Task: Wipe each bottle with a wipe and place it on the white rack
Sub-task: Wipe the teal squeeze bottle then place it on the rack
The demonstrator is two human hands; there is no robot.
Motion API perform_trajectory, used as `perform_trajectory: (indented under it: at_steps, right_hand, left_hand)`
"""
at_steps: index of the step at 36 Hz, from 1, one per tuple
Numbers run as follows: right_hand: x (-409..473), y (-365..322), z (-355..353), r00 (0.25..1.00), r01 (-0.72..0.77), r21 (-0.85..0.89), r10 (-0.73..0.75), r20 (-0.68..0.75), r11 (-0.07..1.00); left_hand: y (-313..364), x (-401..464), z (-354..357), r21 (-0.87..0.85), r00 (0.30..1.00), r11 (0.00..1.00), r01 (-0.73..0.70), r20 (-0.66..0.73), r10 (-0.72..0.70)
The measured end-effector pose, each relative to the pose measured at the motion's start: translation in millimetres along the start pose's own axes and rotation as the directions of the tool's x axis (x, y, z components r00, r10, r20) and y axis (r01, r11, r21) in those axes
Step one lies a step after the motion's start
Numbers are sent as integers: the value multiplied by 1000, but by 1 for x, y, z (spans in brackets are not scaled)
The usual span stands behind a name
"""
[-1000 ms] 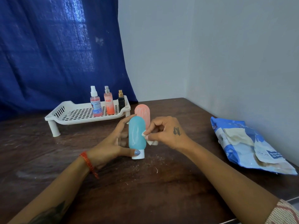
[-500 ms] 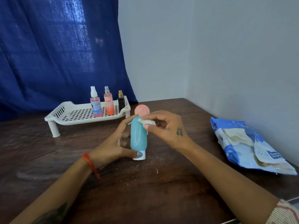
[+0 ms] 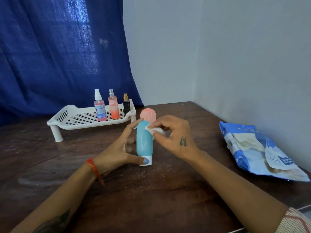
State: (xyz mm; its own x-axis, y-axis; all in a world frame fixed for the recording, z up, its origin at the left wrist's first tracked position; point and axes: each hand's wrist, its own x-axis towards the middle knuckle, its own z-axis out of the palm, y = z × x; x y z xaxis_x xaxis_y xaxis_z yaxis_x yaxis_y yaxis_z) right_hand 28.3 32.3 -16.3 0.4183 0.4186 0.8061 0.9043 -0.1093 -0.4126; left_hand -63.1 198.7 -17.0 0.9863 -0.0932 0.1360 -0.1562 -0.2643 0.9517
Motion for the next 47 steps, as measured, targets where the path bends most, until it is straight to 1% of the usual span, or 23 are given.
perform_trajectory:
  at_steps: [2,11,14,20,26,28,31,33,36,38,42,45,47]
  right_hand:
    - [0,-1,2,999,30,-24,-31,-27,999]
    - [0,-2,3,992,111,23,-112,64,994]
    - [0,-1,2,993,100,40,-102,53,994]
    - [-1,1,5,996,84,-42,-85,-25,996]
    - [-1,-6,10,982,187,-98,-184,37,978]
    - [-1,-8,9,978,203,-89,-199,55,975]
    - [-1,-9,6,984,171,-50,-167,62,984]
    - [-1,-6,5,988,149,-40,-147,35,988]
    - [-2,-1,6,991,131,-80,-132,-17,988]
    - [-2,0,8,990,136,-119,-140,-27,984]
    - [-2,-5,13,979,202,-153,-205,-8,967]
    - [-2,-8,12,963,270,-154,-266,40,951]
    - [-2,-9,10,959,283,-150,-275,74,947]
  left_hand:
    - [-1,0,0,9,1000,1000,-7,6,7]
    - [0,-1,1,25,1000,1000,-20,-2,20]
    - [-1,-1,1,27,1000,999,-17,8,17]
    - [-1,0,3,37,1000,999,-19,-4,19]
    - [-2,0,1,15,1000,1000,-25,-6,26]
    - [-2,0,1,1,1000,1000,-23,-2,23]
    - [-1,0,1,-1,1000,1000,-16,0,16]
    - [0,0,1,13,1000,1000,-14,-6,14]
    - [-2,0,0,29,1000,1000,-5,-15,6]
    - [-2,0,-1,31,1000,1000,-3,-20,3]
    - [-3,0,0,24,1000,1000,-11,-15,12]
    - [-2,0,0,24,1000,999,-28,-12,28]
    - [-2,0,0,16,1000,1000,-23,-13,23]
